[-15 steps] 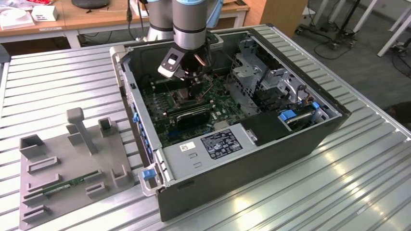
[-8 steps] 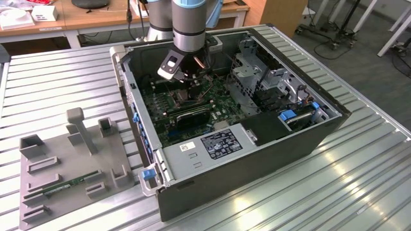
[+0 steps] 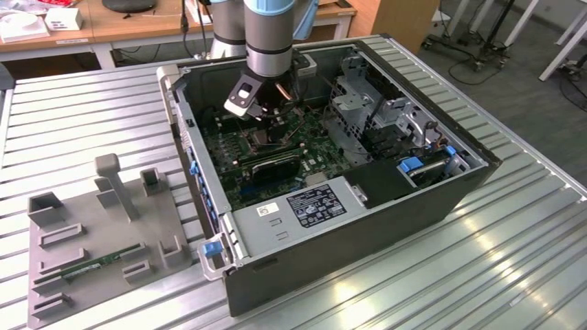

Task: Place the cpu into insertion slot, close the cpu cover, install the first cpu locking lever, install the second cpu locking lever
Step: 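Place the cpu into insertion slot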

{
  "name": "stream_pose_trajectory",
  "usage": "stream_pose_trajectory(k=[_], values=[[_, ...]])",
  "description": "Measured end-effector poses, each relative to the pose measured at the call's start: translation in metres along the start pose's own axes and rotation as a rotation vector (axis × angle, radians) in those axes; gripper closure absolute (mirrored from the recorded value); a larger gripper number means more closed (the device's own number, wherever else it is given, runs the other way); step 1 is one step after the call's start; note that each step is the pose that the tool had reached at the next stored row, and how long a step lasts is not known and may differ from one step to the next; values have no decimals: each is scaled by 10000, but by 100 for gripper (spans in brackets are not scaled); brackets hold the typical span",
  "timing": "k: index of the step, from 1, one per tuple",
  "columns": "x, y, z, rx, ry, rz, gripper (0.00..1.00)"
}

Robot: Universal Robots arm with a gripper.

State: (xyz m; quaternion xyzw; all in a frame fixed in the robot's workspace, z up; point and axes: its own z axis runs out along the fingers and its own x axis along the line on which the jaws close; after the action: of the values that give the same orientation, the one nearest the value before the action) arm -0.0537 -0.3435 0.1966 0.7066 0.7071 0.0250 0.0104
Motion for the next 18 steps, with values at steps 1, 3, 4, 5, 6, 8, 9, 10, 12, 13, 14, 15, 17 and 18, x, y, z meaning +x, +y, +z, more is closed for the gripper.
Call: stream_pose_trajectory(k=[1,3,4,5,6,8,9,10,12,13,14,15,17,18], values=[[0,0,0,0,-1,0,46],[0,0,0,1,-1,0,46],[0,0,1,0,0,0,46],[0,1,4,-2,3,0,46],[0,2,5,-1,3,1,46],[0,2,5,0,2,1,46],[2,3,6,-1,3,1,46],[7,3,6,-1,5,0,46],[18,2,6,0,5,1,46],[22,2,6,-1,5,1,46],[24,2,6,0,5,0,46],[24,2,6,0,6,-1,46],[25,2,12,-1,14,2,46],[25,2,17,-1,18,7,46]])
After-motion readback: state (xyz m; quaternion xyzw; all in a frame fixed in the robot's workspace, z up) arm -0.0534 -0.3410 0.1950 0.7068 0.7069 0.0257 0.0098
